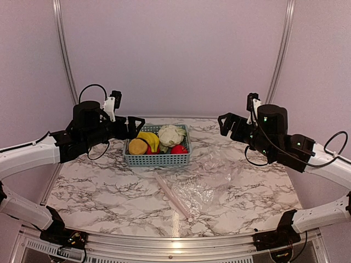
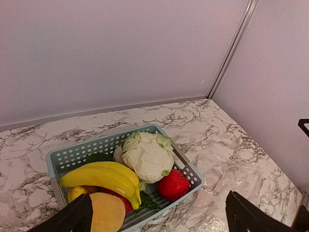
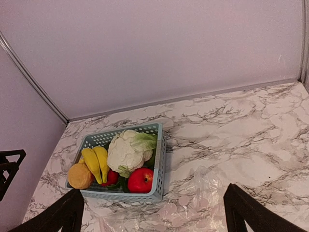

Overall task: Open the zip-top bag and remove the fake food
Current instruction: Reset both arms

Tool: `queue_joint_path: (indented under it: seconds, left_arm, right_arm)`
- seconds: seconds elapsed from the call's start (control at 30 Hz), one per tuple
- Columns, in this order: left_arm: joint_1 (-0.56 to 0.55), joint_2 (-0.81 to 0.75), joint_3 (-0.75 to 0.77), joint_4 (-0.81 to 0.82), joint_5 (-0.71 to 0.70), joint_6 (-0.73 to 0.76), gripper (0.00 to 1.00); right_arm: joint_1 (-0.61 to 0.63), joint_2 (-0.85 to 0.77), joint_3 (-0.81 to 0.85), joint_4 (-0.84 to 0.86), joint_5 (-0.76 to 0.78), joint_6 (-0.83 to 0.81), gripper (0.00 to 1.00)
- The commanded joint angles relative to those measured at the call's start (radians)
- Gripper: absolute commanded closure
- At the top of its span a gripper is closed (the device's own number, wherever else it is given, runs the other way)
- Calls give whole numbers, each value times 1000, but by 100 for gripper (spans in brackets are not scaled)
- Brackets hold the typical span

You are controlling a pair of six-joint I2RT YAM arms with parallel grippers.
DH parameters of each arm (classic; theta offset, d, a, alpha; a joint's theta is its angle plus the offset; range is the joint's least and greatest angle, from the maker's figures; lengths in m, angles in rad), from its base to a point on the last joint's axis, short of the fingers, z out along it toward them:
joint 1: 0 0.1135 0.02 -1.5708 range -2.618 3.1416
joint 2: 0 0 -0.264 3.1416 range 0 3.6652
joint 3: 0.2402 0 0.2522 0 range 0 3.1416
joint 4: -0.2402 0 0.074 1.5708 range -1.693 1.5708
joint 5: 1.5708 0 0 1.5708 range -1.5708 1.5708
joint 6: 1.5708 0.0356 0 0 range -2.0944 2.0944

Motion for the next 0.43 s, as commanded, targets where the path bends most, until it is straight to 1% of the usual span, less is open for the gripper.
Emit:
queue_joint_path:
  seconds: [0.0, 0.4]
  left_arm:
    - [-1, -18, 9, 18, 5, 11, 1]
    - [-2, -17, 5, 20, 6, 9, 1]
  right_arm:
    - [-5, 9, 21, 11, -2, -11, 1]
    - [-5, 5, 16, 14, -3, -12, 1]
